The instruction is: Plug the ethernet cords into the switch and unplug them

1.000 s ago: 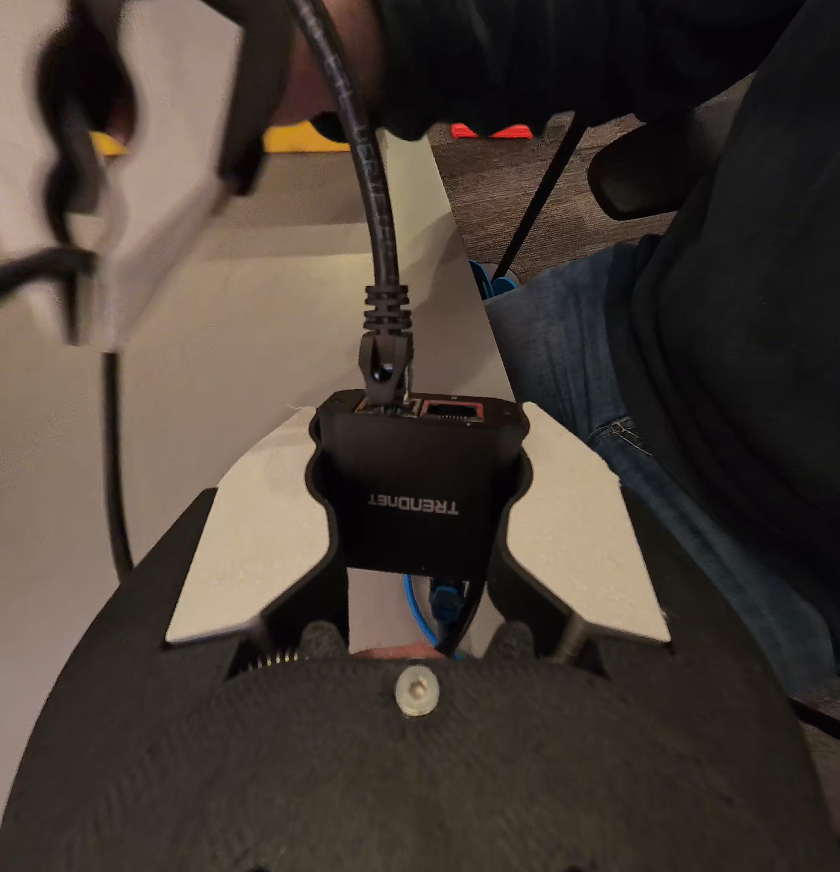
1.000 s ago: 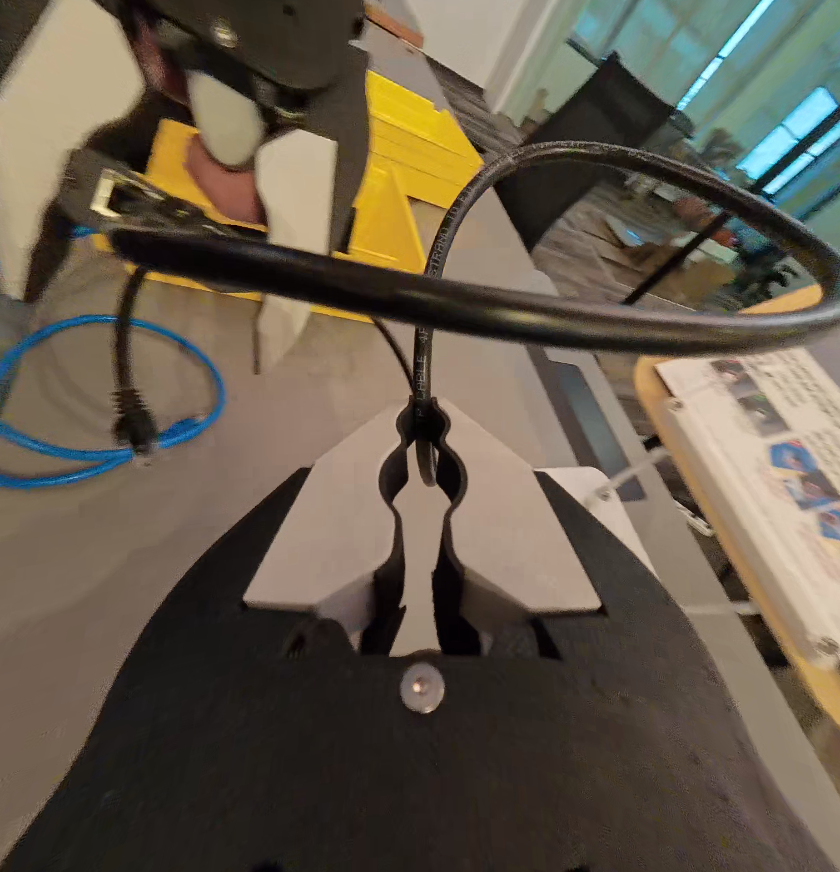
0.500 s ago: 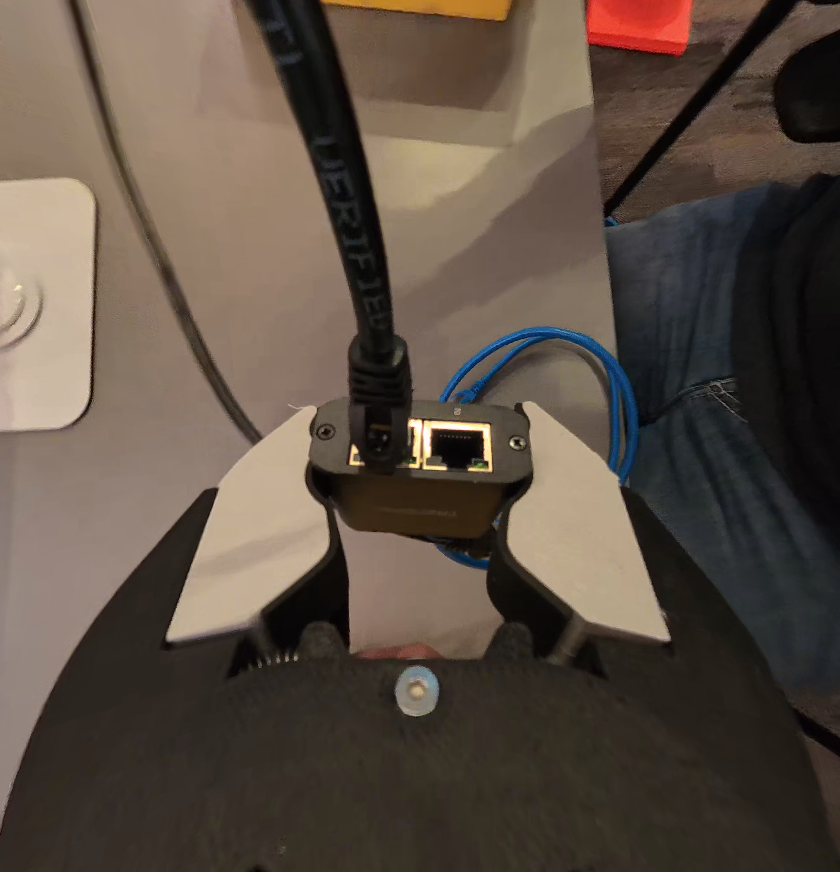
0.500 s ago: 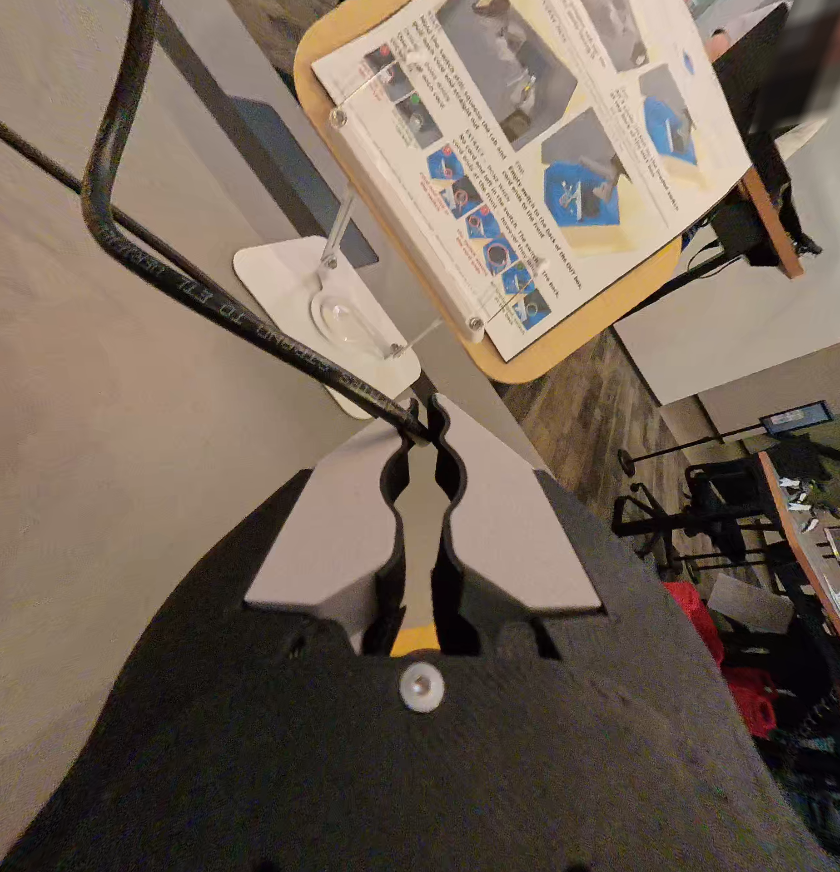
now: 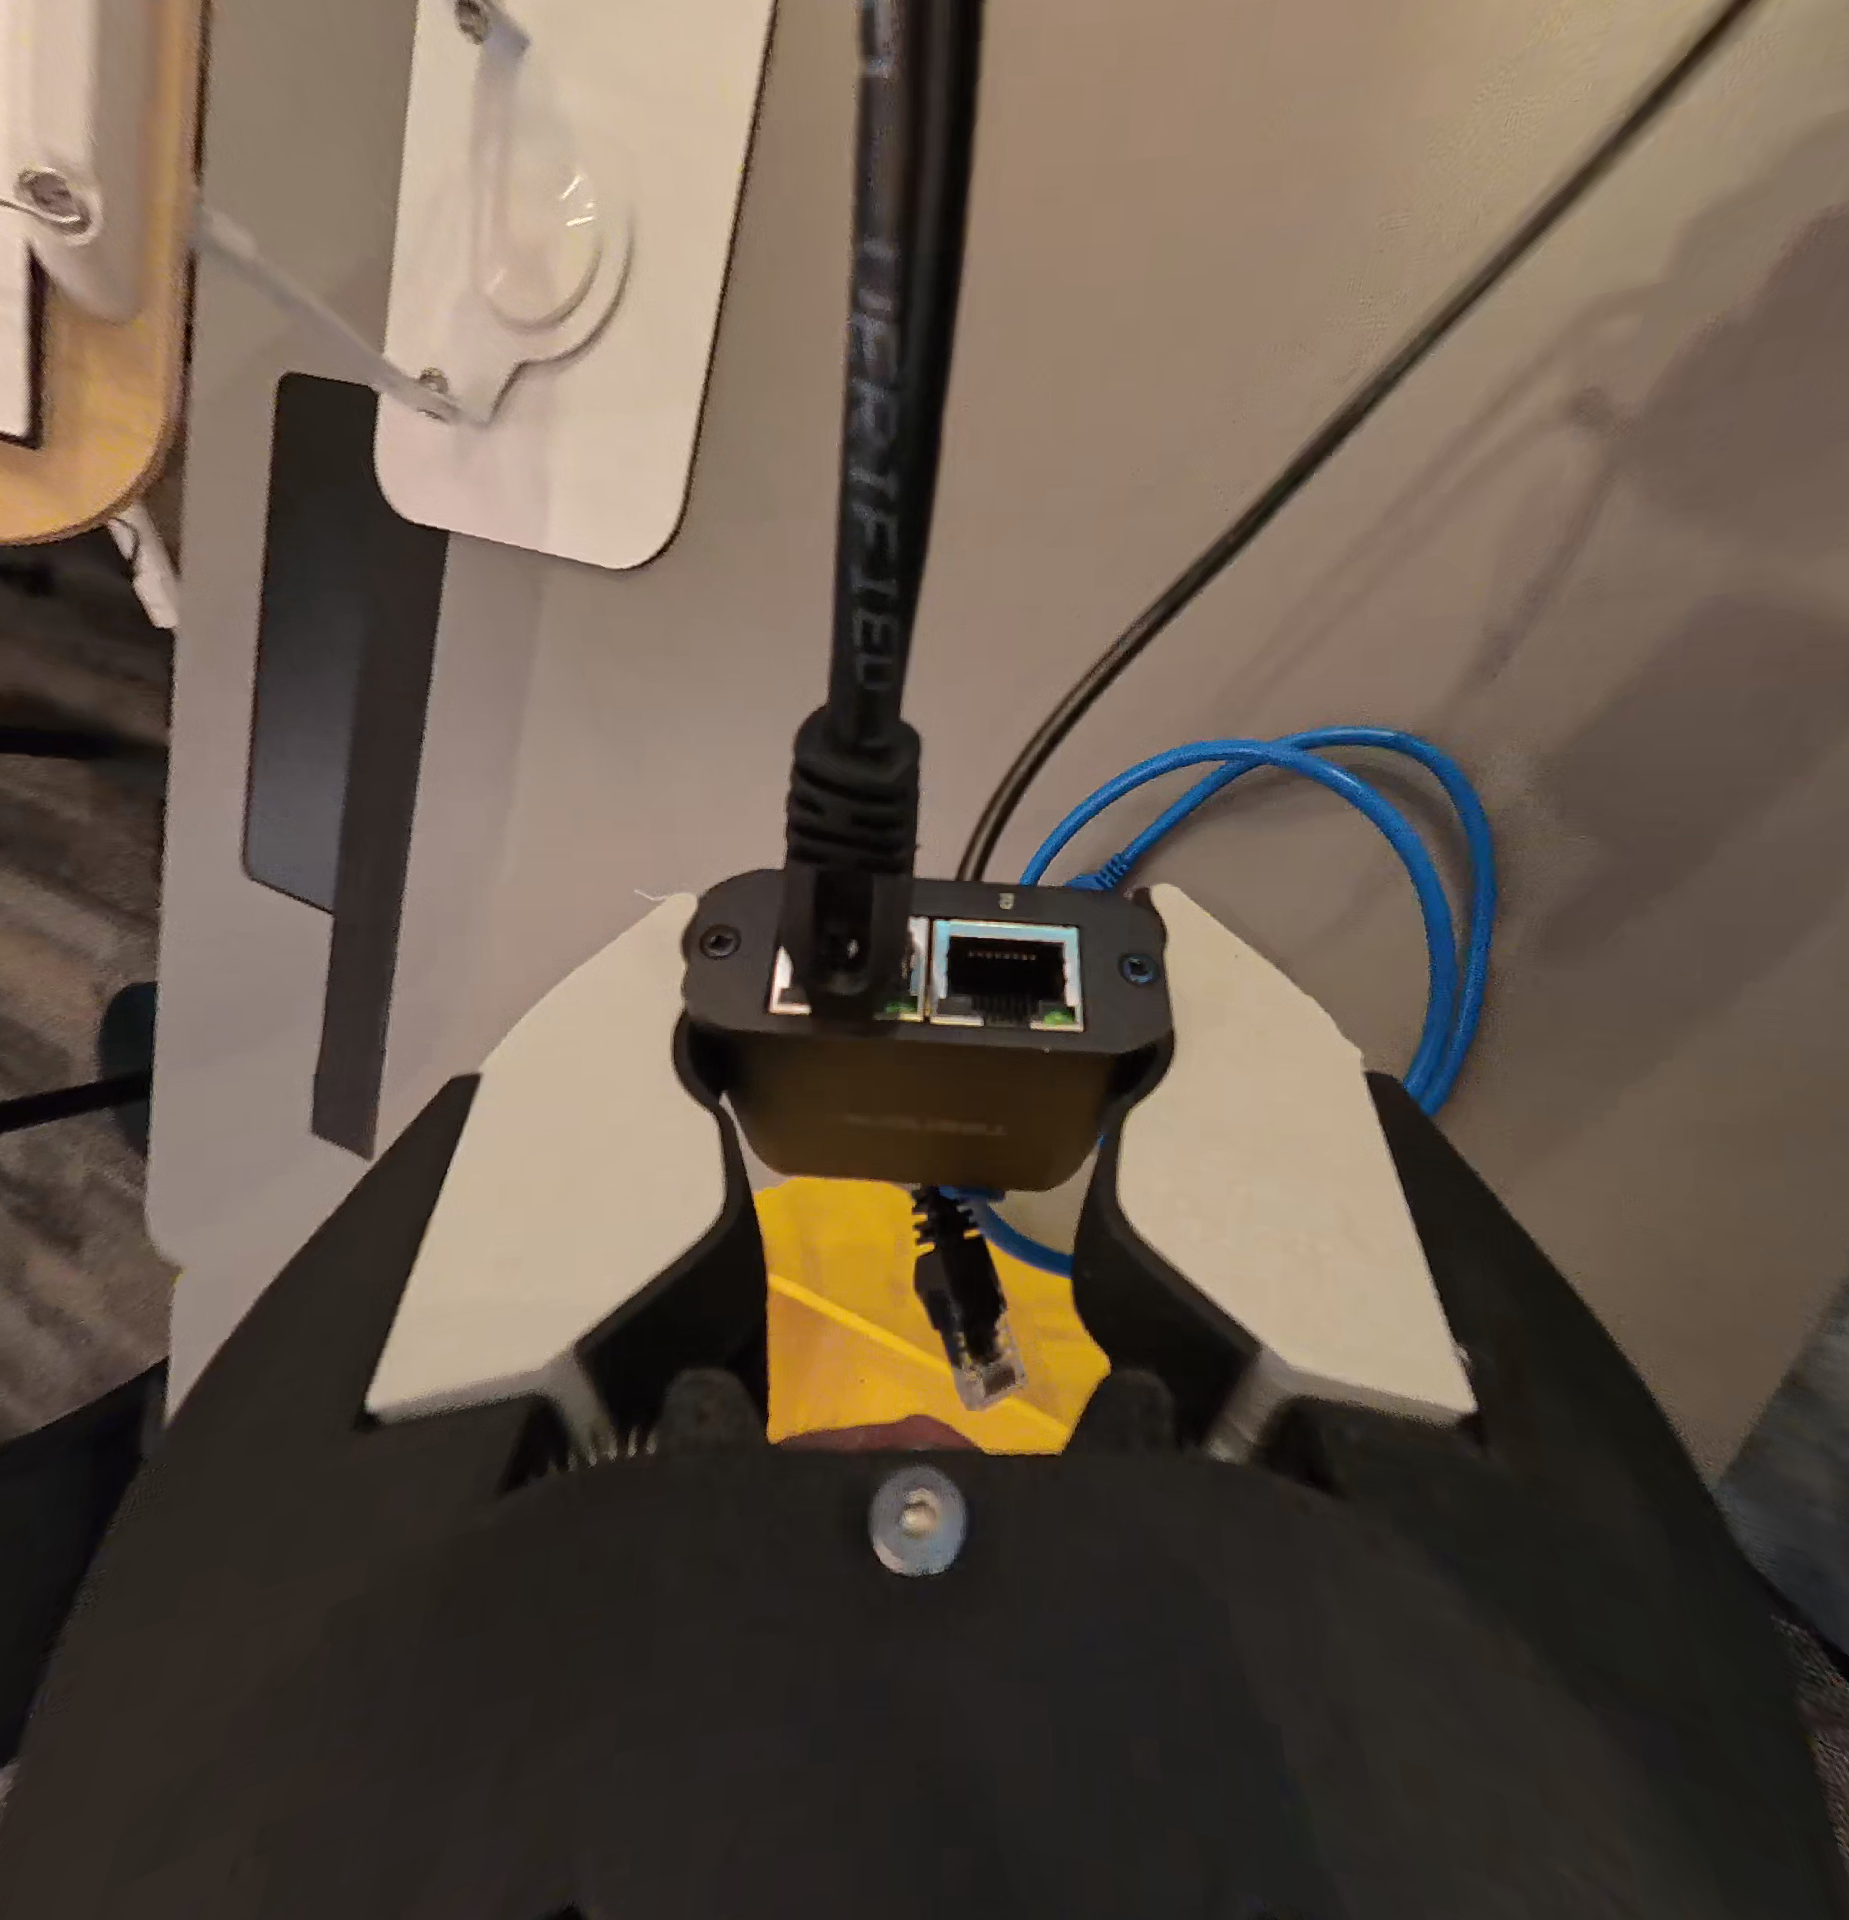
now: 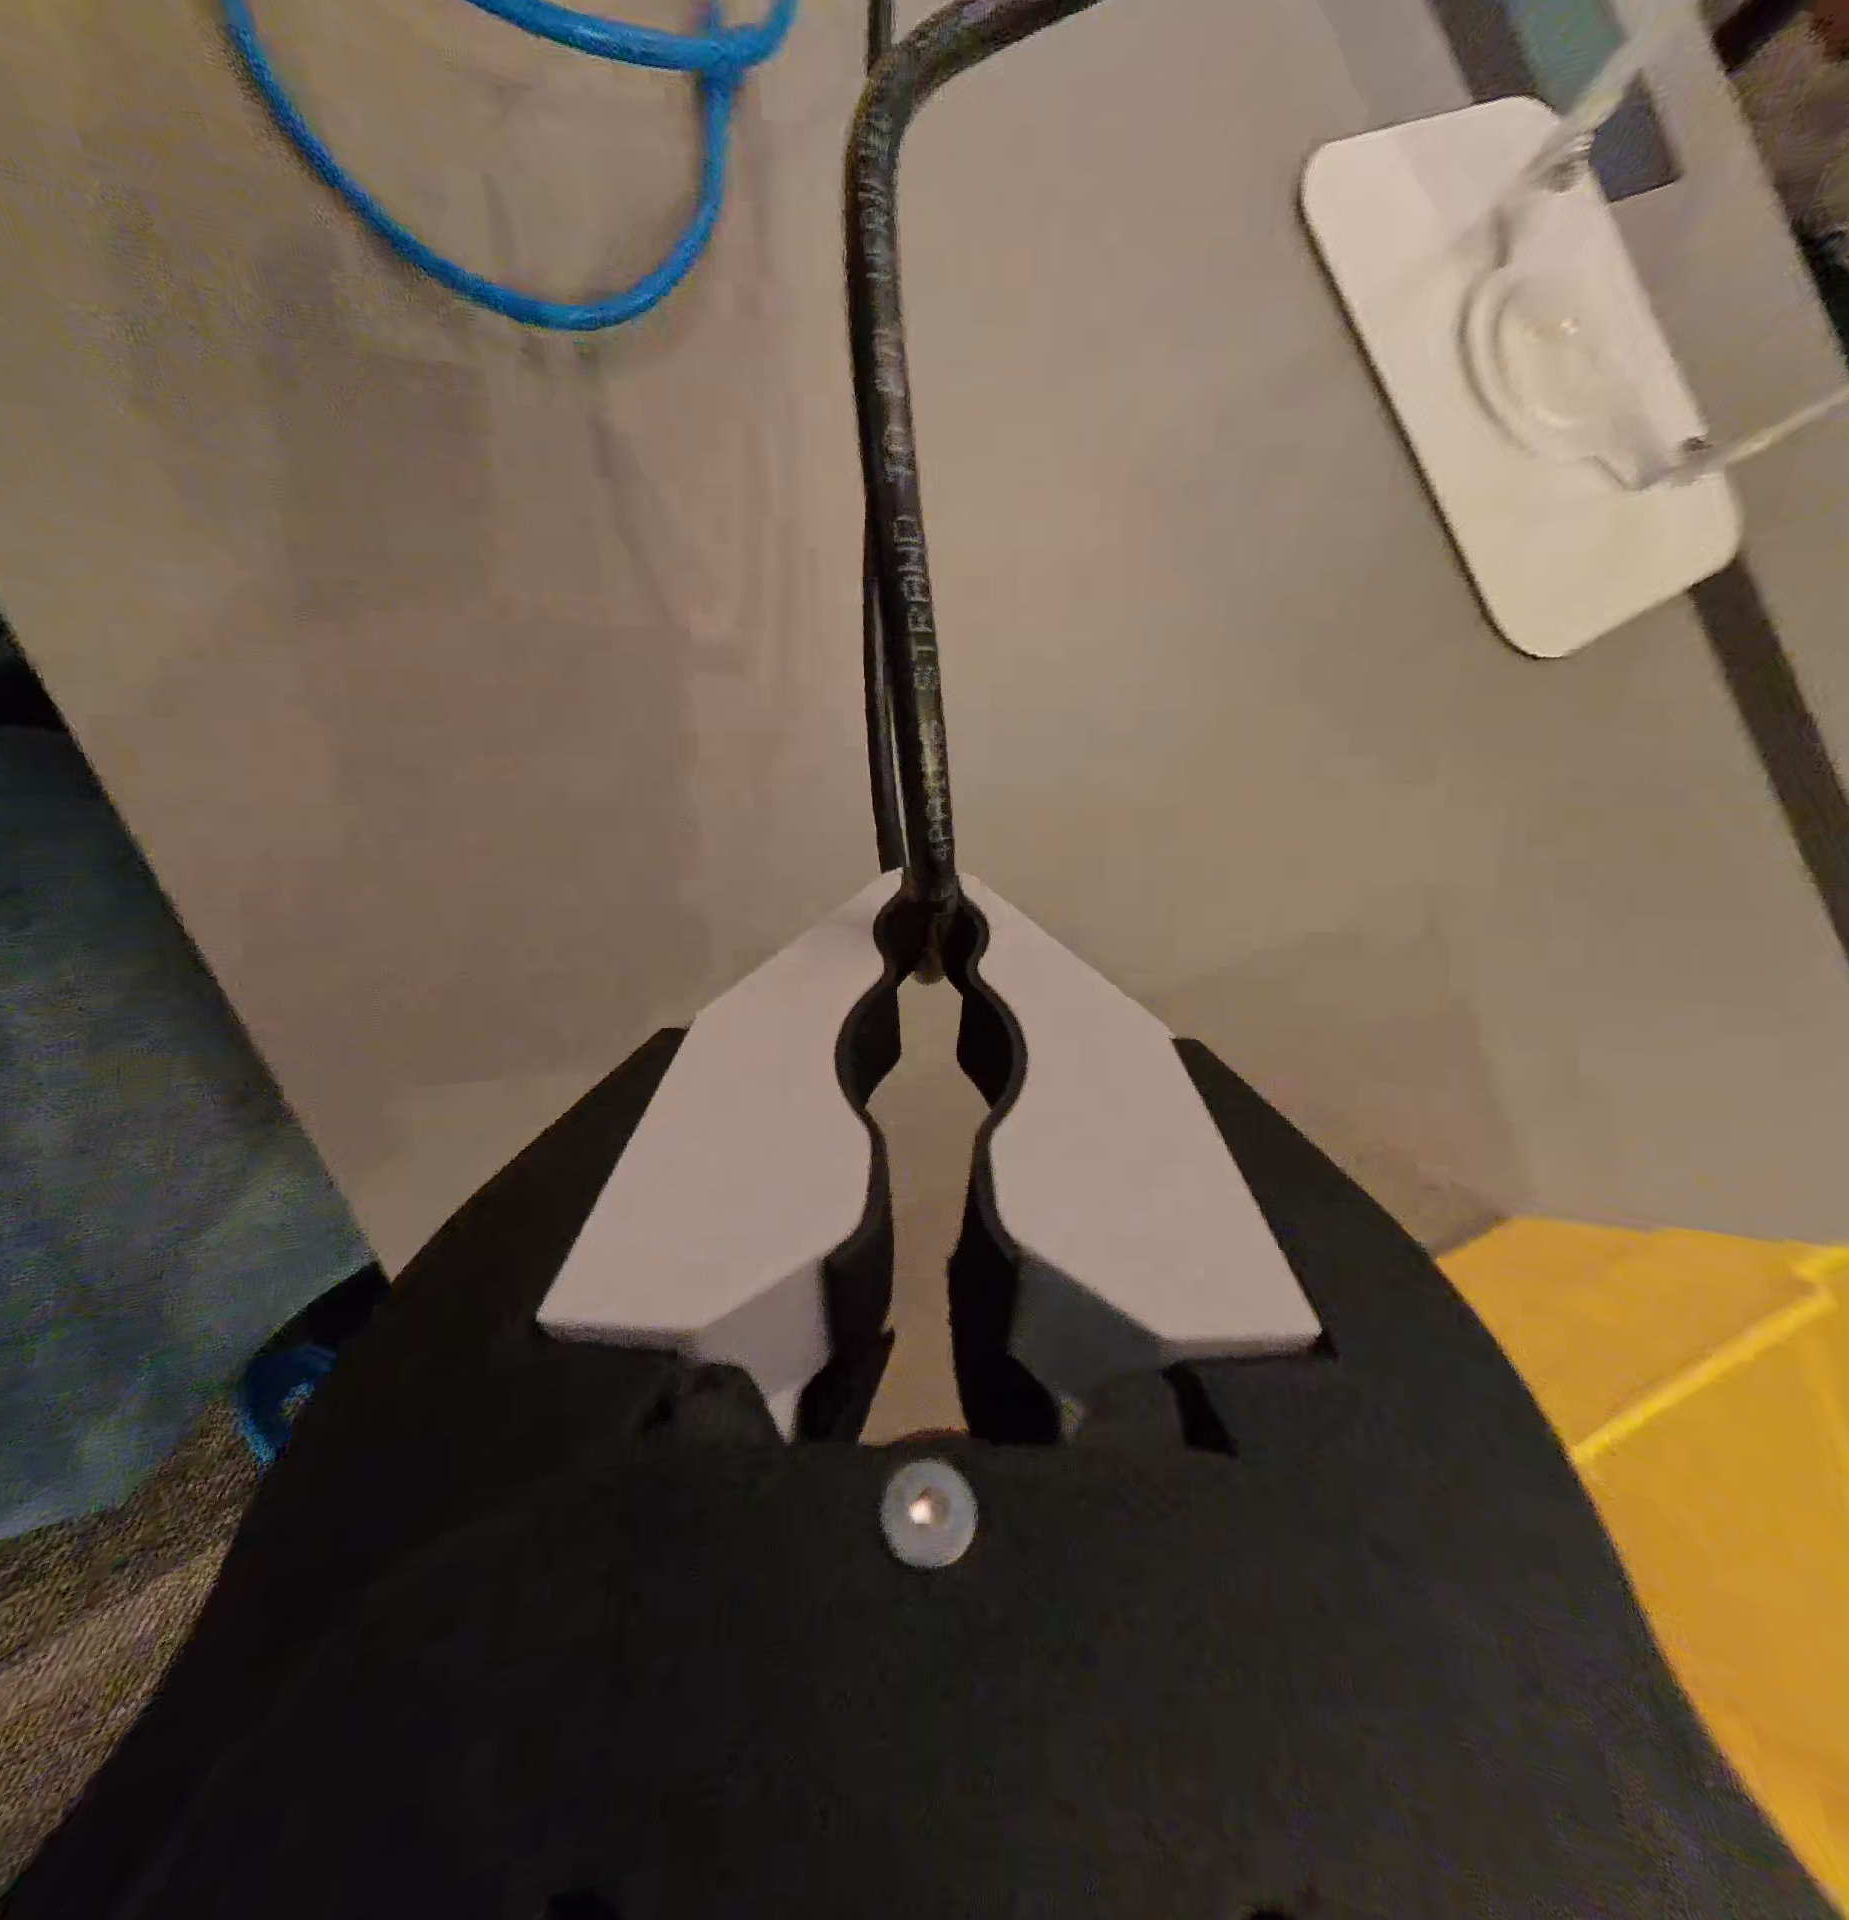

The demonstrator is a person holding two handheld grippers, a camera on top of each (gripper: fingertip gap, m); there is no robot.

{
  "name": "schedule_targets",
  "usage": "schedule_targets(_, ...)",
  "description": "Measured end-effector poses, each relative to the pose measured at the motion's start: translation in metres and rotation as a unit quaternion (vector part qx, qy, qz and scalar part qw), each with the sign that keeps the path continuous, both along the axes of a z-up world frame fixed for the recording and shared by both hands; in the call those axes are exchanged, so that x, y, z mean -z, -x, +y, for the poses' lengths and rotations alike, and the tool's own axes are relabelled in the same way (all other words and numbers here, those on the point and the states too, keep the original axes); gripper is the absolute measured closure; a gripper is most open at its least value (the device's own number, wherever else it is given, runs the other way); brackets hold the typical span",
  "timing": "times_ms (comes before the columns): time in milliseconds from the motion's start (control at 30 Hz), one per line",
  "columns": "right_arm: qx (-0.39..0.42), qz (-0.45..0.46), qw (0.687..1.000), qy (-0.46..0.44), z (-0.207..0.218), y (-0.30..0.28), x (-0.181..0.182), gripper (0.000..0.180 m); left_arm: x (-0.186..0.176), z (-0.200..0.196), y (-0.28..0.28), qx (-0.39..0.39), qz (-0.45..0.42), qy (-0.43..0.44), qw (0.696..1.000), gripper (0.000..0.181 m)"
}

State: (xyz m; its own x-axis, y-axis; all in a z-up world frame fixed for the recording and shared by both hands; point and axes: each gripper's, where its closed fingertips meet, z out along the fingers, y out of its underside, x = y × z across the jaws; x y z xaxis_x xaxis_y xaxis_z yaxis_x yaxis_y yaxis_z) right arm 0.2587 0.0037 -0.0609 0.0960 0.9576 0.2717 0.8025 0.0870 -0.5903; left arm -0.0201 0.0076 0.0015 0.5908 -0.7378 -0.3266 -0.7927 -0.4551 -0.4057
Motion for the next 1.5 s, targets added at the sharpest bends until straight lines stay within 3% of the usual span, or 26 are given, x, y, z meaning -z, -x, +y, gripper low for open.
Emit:
schedule_targets(33, -0.022, -0.007, 1.000, 0.015, -0.016, 0.004, 0.008, 0.178, 0.000, 0.002, 0.002, -0.002, 0.009, -0.002, 1.000, 0.107)
schedule_targets(133, -0.090, -0.010, 0.994, 0.069, -0.061, 0.022, 0.028, 0.178, -0.003, 0.008, -0.001, -0.003, 0.020, -0.011, 1.000, 0.107)
schedule_targets(233, -0.129, 0.063, 0.977, 0.160, -0.100, 0.060, 0.027, 0.179, -0.002, 0.012, -0.008, 0.008, 0.042, -0.014, 0.999, 0.107)
schedule_targets(333, -0.145, 0.040, 0.980, 0.133, -0.111, 0.085, 0.048, 0.173, 0.008, 0.009, -0.026, 0.047, 0.058, 0.009, 0.997, 0.107)
schedule_targets(400, -0.158, 0.001, 0.986, 0.057, -0.104, 0.097, 0.062, 0.167, 0.017, 0.007, -0.031, 0.073, 0.091, 0.030, 0.993, 0.107)
schedule_targets(533, -0.183, 0.049, 0.981, 0.051, -0.105, 0.117, 0.041, 0.156, 0.030, -0.003, -0.052, 0.132, 0.091, 0.065, 0.985, 0.107)
schedule_targets(633, -0.181, 0.083, 0.980, 0.012, -0.088, 0.107, 0.016, 0.119, 0.037, -0.003, -0.058, 0.149, 0.092, 0.072, 0.982, 0.107)
schedule_targets(767, -0.187, 0.075, 0.979, -0.030, -0.076, 0.077, -0.015, 0.115, 0.051, -0.004, -0.063, 0.168, 0.114, 0.084, 0.975, 0.107)
schedule_targets(867, -0.195, 0.155, 0.967, -0.050, -0.074, 0.073, -0.064, 0.126, 0.060, -0.005, -0.069, 0.183, 0.133, 0.091, 0.970, 0.107)
schedule_targets(967, -0.183, 0.212, 0.957, -0.079, -0.059, 0.091, -0.090, 0.119, 0.065, -0.011, -0.082, 0.210, 0.137, 0.104, 0.962, 0.107)
schedule_targets(1100, -0.174, 0.179, 0.960, -0.128, -0.029, 0.127, -0.070, 0.132, 0.064, -0.021, -0.102, 0.241, 0.139, 0.122, 0.953, 0.107)
schedule_targets(1233, -0.174, 0.139, 0.959, -0.176, -0.018, 0.140, -0.054, 0.170, 0.068, -0.025, -0.101, 0.244, 0.148, 0.146, 0.947, 0.108)
schedule_targets(1367, -0.181, 0.111, 0.953, -0.217, -0.017, 0.138, -0.045, 0.171, 0.071, -0.028, -0.103, 0.248, 0.131, 0.158, 0.947, 0.108)
schedule_targets(1500, -0.152, 0.150, 0.959, -0.187, -0.014, 0.135, -0.049, 0.172, 0.069, -0.023, -0.108, 0.242, 0.113, 0.145, 0.953, 0.107)
